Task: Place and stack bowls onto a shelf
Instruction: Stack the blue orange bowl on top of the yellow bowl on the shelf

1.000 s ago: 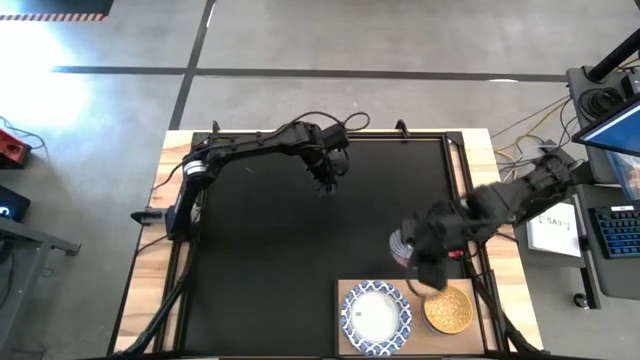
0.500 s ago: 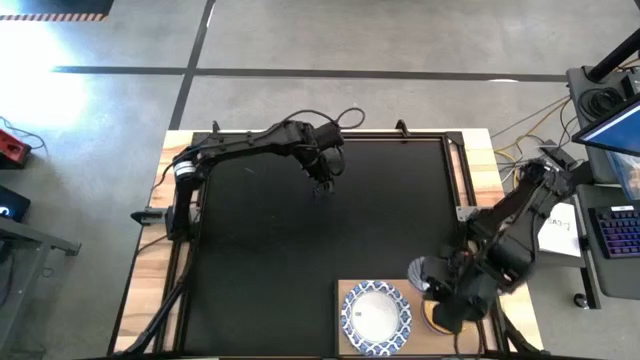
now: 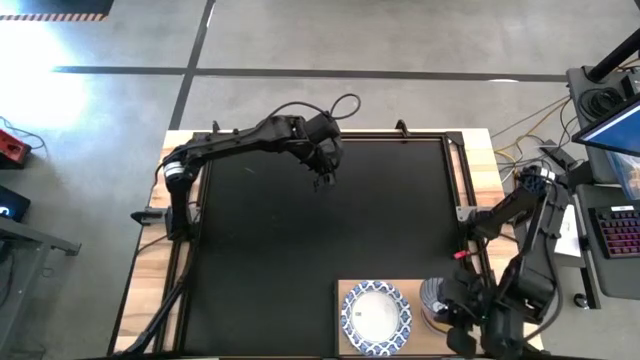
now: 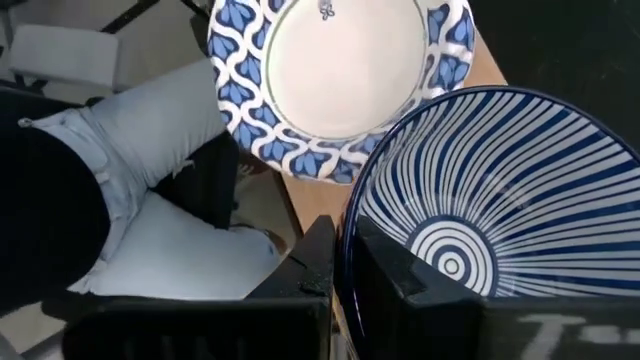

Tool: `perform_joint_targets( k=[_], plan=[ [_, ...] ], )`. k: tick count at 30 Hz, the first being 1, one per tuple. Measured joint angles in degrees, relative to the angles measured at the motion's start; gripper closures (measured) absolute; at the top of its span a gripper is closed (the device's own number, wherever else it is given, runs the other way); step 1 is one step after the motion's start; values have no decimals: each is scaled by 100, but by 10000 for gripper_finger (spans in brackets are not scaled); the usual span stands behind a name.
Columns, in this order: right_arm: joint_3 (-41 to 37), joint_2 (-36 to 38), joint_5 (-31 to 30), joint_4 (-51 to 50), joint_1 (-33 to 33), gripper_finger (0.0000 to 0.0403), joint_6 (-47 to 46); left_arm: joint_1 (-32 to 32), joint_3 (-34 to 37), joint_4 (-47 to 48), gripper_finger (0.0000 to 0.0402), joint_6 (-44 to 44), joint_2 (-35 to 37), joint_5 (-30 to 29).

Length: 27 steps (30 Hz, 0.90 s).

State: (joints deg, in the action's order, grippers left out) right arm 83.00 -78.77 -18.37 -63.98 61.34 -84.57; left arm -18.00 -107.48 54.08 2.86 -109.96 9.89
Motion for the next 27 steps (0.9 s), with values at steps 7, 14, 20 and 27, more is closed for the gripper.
perform_joint_targets(
  k=[7, 14, 20, 27],
  plan=[
    [0, -199, -19, -55, 305, 390, -306, 0, 0, -97, 177, -27, 25, -39],
    [0, -465, -88, -79, 431, 390, -299, 0, -19, -188, 177, -42, 25, -40],
    [10, -656, -84, -359, 436, 384, -595, 0, -37, -209, 177, -61, 27, -40],
    [7, -637, 190, -291, 436, 339, -818, 0, -37, -227, 177, -92, 27, -40]
  ],
)
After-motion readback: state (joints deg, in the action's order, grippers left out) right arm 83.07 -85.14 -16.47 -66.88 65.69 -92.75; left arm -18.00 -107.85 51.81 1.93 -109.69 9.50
